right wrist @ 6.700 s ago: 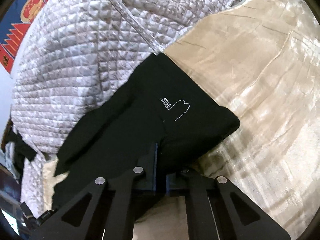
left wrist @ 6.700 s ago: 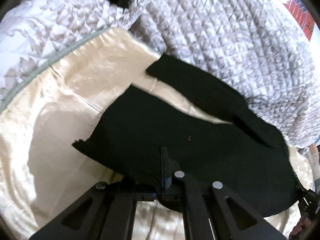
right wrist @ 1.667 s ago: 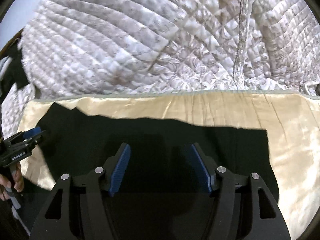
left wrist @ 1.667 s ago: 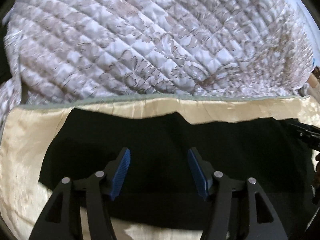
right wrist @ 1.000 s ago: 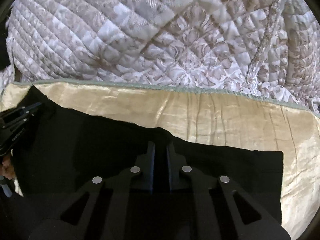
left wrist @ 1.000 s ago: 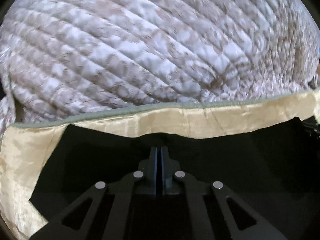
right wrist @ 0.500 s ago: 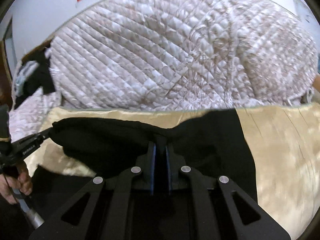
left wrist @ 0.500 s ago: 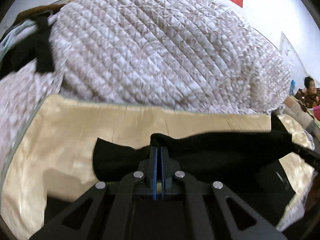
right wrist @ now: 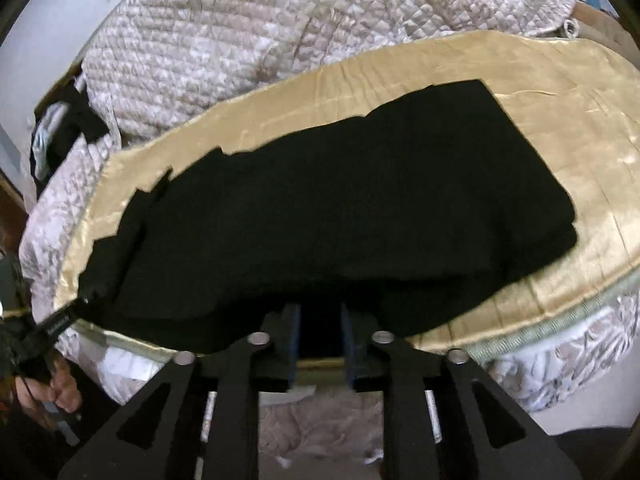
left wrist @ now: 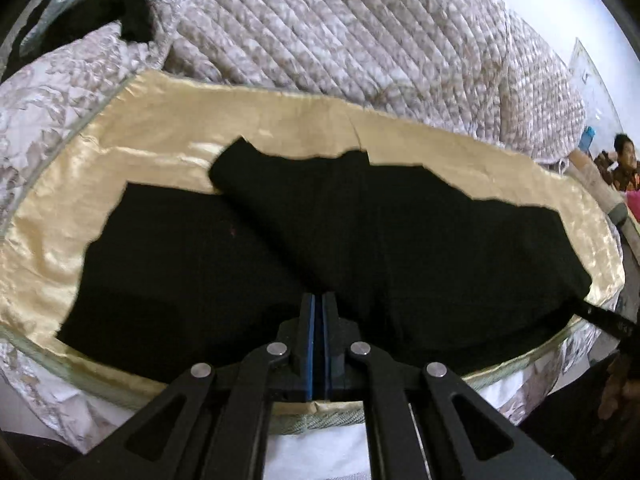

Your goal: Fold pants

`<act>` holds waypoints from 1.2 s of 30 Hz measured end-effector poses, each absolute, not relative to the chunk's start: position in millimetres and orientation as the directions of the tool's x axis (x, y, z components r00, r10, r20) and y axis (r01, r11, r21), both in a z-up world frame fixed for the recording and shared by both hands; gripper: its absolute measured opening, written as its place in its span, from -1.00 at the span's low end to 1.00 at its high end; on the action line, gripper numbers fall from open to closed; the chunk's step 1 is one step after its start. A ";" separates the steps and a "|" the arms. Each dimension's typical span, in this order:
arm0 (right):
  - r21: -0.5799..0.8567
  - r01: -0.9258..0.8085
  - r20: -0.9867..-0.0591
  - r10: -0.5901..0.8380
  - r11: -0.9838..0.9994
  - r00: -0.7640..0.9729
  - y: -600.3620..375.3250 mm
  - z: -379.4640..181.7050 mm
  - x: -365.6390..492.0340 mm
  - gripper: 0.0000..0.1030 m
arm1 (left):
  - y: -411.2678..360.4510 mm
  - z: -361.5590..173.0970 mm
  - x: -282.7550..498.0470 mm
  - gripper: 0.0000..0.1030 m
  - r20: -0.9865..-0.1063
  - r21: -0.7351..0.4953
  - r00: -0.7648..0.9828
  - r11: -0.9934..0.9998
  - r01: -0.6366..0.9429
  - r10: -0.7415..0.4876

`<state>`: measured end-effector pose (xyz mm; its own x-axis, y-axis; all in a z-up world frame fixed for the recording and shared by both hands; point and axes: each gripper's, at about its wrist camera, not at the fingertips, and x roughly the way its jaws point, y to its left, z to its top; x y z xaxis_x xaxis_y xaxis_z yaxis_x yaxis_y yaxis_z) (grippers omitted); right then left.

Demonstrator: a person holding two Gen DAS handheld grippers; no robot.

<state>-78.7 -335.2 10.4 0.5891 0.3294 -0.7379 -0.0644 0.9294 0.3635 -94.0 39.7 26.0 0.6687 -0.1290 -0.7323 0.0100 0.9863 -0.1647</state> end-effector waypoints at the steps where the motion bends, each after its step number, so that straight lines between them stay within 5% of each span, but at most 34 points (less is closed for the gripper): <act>1: 0.377 -0.053 -0.733 0.333 0.925 0.593 -337.1 9.8 -82.0 -0.07 | 40.1 31.0 -93.1 -0.85 -0.724 -0.161 0.678 0.987 0.007 -0.123; 3: 0.425 -0.023 -0.714 0.351 0.905 0.606 -345.9 6.8 -84.0 0.08 | 38.0 38.0 -86.4 -0.44 -0.712 -0.147 0.692 0.989 0.017 -0.117; 6: 0.475 0.008 -0.688 0.366 0.880 0.627 -357.2 4.5 -85.0 0.08 | 27.1 44.0 -70.3 -0.16 -0.704 -0.135 0.697 0.989 0.057 -0.136; 13: 0.576 0.114 -0.628 0.349 0.809 0.695 -390.8 3.0 -86.1 0.09 | -13.8 28.6 -13.9 -0.12 -0.726 -0.016 0.681 0.992 0.122 -0.095; 19: 0.642 0.215 -0.606 0.316 0.735 0.730 -416.1 -5.9 -79.8 0.09 | -9.2 14.3 1.2 -0.12 -0.736 -0.059 0.668 0.993 0.099 -0.110; 27: 0.574 0.280 -0.601 0.163 0.770 0.783 -423.2 4.8 -94.9 0.09 | -13.1 16.9 8.2 0.00 -0.718 -0.080 0.681 0.989 0.127 -0.146; 36: 0.578 0.288 -0.612 0.173 0.763 0.771 -430.8 -7.1 -82.7 0.09 | -25.3 8.0 34.1 -0.05 -0.746 0.046 0.666 0.994 0.097 -0.031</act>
<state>-82.7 -430.8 -7.1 0.7714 0.1731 -0.6124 0.2880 0.7632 0.5785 34.1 -25.3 8.0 0.6658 -0.0307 -0.7455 0.0973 0.9942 0.0459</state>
